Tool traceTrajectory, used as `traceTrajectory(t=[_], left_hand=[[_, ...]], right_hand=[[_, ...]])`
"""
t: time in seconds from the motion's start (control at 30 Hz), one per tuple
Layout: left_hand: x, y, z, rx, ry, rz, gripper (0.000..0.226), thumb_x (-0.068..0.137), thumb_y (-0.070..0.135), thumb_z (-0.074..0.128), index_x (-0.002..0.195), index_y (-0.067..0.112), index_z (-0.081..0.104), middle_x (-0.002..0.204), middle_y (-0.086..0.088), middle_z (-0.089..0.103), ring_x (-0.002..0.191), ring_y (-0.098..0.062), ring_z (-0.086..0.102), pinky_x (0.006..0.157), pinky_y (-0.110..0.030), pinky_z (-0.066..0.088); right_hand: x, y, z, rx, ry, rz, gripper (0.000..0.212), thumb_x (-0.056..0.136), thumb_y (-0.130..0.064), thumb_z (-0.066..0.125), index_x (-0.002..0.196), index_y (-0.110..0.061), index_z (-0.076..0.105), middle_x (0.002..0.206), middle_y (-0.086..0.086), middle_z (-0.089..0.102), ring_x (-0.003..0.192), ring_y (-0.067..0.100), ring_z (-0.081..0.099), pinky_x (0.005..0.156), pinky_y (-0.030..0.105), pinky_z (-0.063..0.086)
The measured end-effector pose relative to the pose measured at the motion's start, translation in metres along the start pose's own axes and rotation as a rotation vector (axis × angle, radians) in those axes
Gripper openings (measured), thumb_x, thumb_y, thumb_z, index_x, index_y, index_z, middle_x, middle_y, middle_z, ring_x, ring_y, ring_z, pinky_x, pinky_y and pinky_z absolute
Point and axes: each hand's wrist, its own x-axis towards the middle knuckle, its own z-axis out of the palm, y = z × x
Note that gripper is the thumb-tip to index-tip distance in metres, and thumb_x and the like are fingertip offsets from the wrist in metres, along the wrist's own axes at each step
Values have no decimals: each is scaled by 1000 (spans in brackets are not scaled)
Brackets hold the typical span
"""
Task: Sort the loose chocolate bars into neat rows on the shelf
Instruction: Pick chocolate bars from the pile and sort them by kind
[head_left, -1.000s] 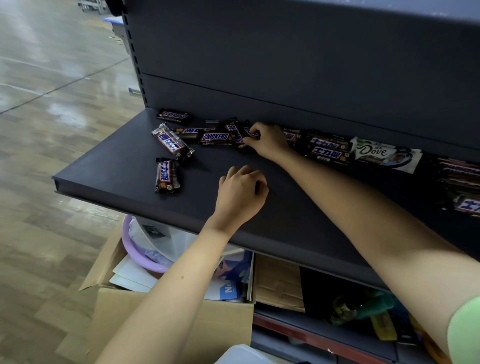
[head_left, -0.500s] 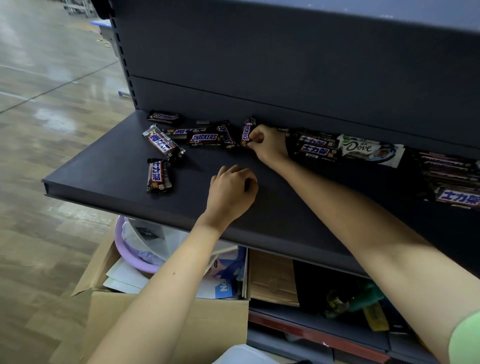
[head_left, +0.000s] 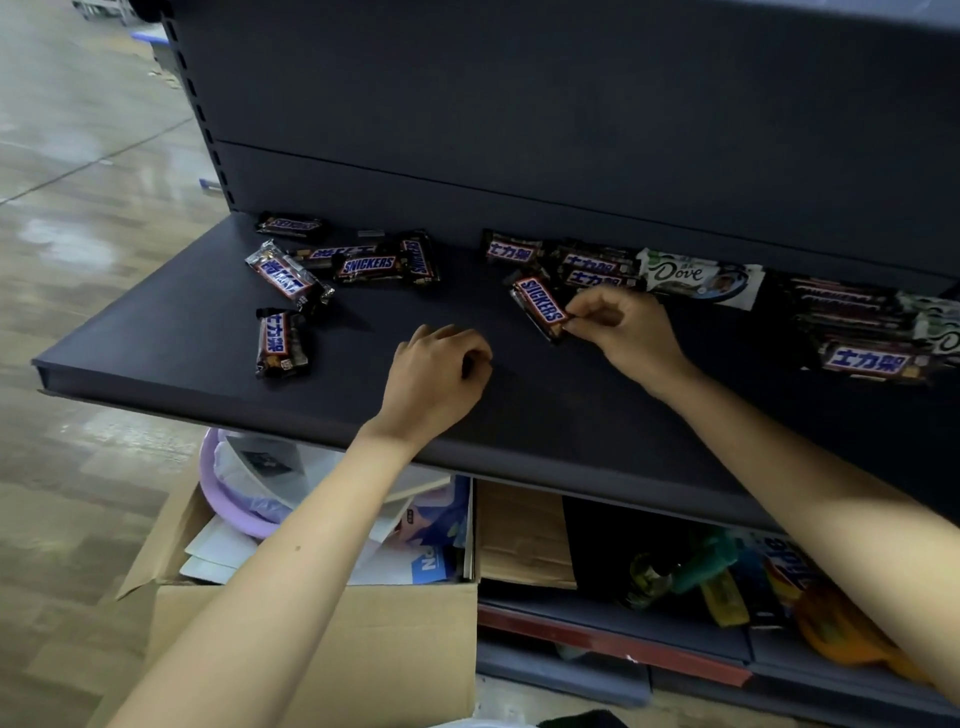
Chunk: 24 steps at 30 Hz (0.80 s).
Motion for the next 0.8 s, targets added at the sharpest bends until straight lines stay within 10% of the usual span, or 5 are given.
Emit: traceTrajectory(t=[0.13,0.3,0.5,0.8], left_hand=[[1,2,-1,-74,4,-15,16,90,18,52,97,19,66,103,4,66,101,-22,53,86,-34,43],[7,25,-2,-462,-18,-209,18,93,30,52,104,21,63,90,15,63,80,2,57,61,2,38],[10,41,8,-726,-9,-300,33,87,40,58,115,22,56,92,13,67,71,0,64,66,-11,47],[-1,35,4,-946,89,-276,17,90,28,57,107,25,56,83,15,65,68,6,61,62,-8,44]], right_hand=[[-21,6,-8,-20,24,-31,20,80,-2,68,82,-22,65,81,-16,62,71,-16,57,72,2,43],[-39,4,-2,-259,168,-449,6,78,-1,68,83,-4,71,84,5,68,83,2,58,73,5,43],[-40,9,6,-459,231,-833,15,77,6,62,68,-4,68,79,9,67,73,20,58,65,31,49],[-41,16,14,-573,218,-1036,22,71,13,67,63,-8,67,78,5,70,83,18,50,76,30,40]])
